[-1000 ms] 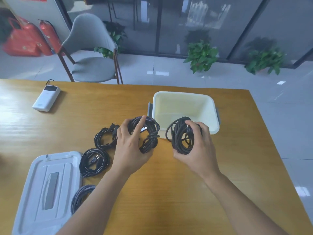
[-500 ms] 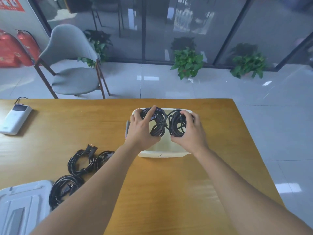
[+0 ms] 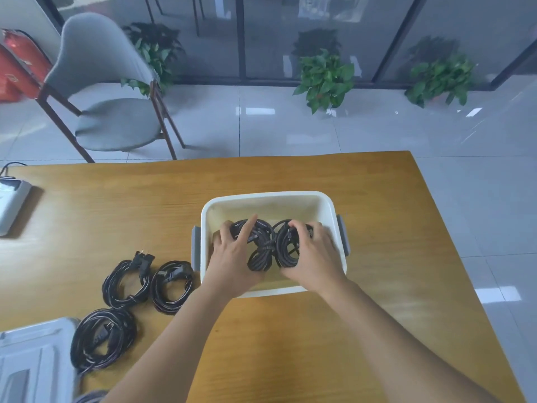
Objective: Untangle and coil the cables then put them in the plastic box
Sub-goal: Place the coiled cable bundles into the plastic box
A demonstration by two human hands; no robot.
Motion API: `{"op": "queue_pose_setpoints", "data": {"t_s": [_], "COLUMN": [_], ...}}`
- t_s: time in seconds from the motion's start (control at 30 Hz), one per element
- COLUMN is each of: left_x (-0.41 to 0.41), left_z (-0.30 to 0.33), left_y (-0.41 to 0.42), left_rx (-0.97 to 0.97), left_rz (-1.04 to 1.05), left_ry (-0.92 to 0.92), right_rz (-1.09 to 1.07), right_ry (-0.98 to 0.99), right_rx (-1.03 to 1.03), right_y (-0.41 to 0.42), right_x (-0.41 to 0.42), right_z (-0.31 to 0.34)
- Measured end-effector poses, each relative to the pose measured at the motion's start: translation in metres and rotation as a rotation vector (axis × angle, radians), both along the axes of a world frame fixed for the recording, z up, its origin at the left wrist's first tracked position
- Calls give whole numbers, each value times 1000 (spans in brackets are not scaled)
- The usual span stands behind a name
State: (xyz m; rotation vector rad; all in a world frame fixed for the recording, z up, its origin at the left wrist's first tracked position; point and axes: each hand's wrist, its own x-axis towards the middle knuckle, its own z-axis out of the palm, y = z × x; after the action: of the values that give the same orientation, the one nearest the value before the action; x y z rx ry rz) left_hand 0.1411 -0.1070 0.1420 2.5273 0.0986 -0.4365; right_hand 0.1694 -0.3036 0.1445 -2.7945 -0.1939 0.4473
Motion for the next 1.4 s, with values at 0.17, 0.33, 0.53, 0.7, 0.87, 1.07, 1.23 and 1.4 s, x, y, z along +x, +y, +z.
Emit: {"op": "queue_pose_setpoints", "data": {"t_s": [0.17,0.33,0.53,0.7,0.87,1.07,1.23,1.4], "left_x": [-7,7,20,24,14,-8,-22,-66], "left_z": [-6,-14,-36,-47,-43,-31,6,32], "left_y": [1,-3,-3,-2,-2,1,14,52], "left_rx": [68,158,295,382,348,223,15,-95], "left_rz": [-29,-63,-120,-177,-202,-132,-65,-35], "left_ry": [63,141,178,236,221,103,-137,-425], "right_rz": [20,45,94,103,82,9,-1,5], "right_ry": [157,160,194,323,330,263,15,-142], "right_rx": [-49,-84,-162,-166,-119,-11,197,417], "right_y": [7,14,21,22,16,18,30,62], "right_x": [-4,12,25,29,12,-5,-16,-38], "right_z": [1,-3,-23,-31,-34,-22,24,60]}}
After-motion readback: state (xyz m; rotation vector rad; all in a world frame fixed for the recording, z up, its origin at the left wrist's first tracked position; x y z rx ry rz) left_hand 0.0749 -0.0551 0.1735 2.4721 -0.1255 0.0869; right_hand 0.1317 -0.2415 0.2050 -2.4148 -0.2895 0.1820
